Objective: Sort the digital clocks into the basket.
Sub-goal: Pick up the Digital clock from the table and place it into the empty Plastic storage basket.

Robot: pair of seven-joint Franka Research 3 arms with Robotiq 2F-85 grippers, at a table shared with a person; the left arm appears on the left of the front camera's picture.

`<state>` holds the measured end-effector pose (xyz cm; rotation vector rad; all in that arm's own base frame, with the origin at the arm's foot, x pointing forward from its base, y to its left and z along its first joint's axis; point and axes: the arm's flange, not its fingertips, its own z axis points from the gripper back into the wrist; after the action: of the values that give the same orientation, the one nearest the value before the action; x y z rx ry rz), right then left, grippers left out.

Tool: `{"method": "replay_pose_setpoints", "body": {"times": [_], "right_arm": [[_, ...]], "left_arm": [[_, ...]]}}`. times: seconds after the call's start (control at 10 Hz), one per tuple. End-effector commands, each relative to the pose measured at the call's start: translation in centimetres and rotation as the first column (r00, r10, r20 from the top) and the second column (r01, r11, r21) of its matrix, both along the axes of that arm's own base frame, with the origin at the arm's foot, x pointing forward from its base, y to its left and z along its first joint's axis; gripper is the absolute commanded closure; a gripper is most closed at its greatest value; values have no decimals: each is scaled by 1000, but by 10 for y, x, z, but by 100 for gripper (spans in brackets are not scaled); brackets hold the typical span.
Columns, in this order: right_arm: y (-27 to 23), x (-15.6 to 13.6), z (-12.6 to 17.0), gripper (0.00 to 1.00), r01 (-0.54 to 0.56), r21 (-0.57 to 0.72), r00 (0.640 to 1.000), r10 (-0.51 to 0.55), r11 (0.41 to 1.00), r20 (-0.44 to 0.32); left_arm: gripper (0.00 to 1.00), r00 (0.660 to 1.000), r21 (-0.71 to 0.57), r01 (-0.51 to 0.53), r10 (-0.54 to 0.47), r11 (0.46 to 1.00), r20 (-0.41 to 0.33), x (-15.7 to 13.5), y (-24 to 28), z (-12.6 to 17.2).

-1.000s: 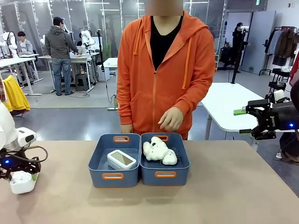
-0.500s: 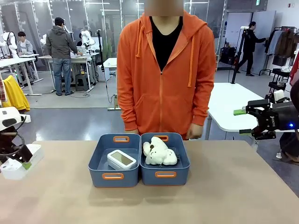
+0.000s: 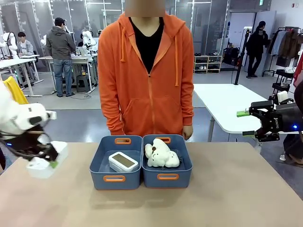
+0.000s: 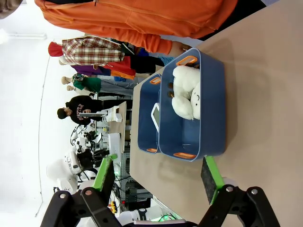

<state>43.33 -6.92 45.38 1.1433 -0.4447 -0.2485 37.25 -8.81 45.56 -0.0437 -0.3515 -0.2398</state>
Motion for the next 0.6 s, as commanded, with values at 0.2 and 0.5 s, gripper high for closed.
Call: {"method": "replay_pose_setpoints", "body": {"times": [0.2, 0.5], "right_arm": [[0, 0, 0, 7, 3, 1, 1000, -3, 1000, -1], [0, 0, 0, 7, 3, 1, 1000, -3, 1000, -1]], "left_arm": [[52, 987, 51, -20, 12, 999, 161, -54, -103, -68], [52, 988, 59, 28, -37, 998, 150, -50, -142, -69]]}}
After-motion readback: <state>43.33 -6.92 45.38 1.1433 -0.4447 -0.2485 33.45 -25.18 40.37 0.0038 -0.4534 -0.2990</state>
